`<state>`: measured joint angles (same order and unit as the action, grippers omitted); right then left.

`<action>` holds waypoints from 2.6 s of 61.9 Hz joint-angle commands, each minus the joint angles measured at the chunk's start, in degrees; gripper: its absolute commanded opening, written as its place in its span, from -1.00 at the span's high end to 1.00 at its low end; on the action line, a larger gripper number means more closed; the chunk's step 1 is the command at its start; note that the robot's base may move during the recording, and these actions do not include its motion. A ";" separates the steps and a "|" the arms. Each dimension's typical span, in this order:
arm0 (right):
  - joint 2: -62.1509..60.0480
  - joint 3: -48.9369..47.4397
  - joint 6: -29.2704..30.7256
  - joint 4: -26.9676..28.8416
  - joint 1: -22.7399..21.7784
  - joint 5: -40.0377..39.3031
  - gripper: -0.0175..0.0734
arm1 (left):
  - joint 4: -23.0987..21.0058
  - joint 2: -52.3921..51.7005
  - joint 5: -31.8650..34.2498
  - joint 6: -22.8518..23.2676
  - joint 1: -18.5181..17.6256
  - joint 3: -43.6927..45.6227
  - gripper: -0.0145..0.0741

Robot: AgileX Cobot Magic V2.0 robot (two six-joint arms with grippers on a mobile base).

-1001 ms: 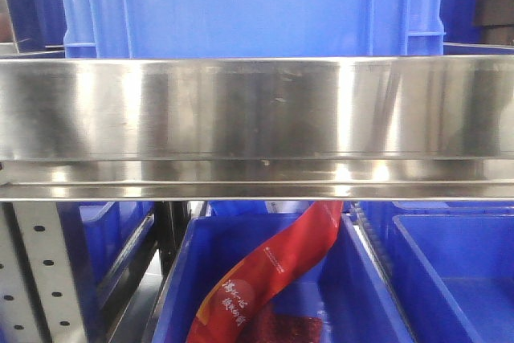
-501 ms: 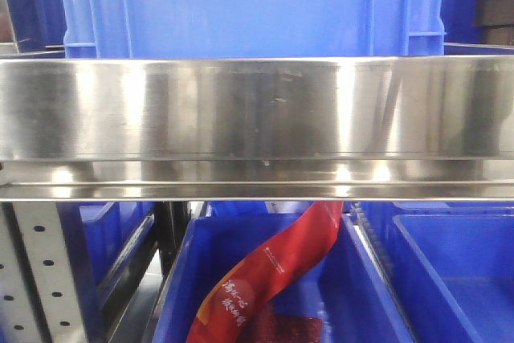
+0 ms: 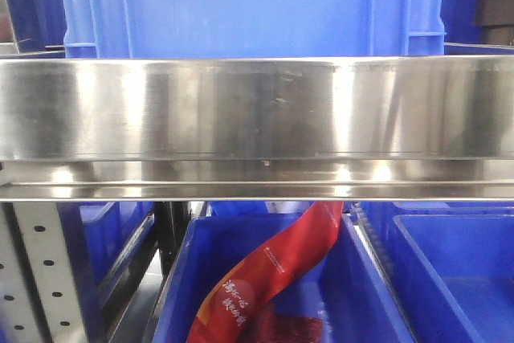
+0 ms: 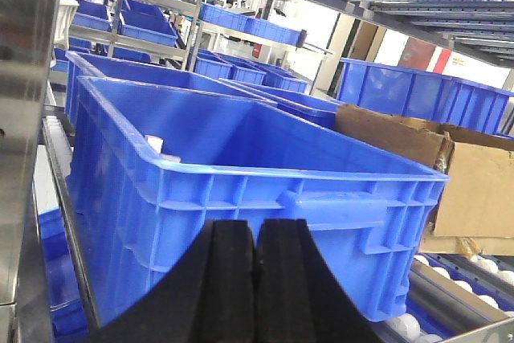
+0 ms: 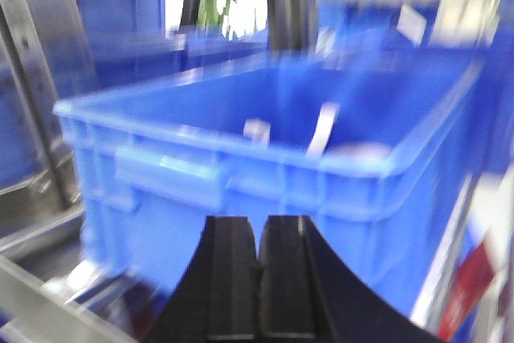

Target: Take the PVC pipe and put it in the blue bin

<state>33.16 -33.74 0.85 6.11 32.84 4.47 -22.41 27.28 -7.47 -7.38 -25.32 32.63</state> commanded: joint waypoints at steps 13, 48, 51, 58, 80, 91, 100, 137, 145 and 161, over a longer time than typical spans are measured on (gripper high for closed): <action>-12.03 13.67 0.43 -1.94 -12.31 -11.10 0.98 | -0.33 -0.27 0.91 0.07 0.01 -0.13 0.92; -32.92 33.74 2.36 -1.94 -26.91 -7.21 0.98 | -0.33 -0.27 0.91 0.07 0.01 -0.13 0.92; -33.16 33.74 2.36 -1.94 -27.02 -3.26 0.98 | -0.33 -0.27 0.91 0.07 0.01 -0.13 0.92; -33.16 33.74 2.36 -1.94 -27.02 -2.12 0.98 | -0.33 -0.27 0.91 0.07 0.01 -0.13 0.92; -33.16 33.74 2.36 -1.94 -27.02 -7.45 0.98 | -0.33 -0.27 0.91 0.07 0.01 -0.13 0.92; -33.16 33.74 2.36 -1.94 -27.02 -7.57 0.98 | -0.33 -0.27 0.91 0.07 0.01 -0.13 0.92; -33.16 33.74 2.36 -1.94 -27.02 -7.57 0.98 | -0.33 -0.27 0.91 0.07 0.01 -0.13 0.92; -33.16 33.74 2.36 -1.94 -27.02 -7.57 0.98 | -0.33 -0.27 0.91 0.07 0.01 -0.13 0.92; -33.16 33.74 2.36 -1.94 -27.02 -7.57 0.98 | 4.38 -0.63 3.85 0.07 0.01 -1.35 0.92; -33.16 33.74 2.36 -1.94 -27.02 -7.57 0.98 | 20.10 -7.21 9.28 0.07 3.19 -11.55 0.92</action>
<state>0.16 0.00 3.24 4.42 6.11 -1.69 -5.25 22.52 0.90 -7.38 -23.94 23.92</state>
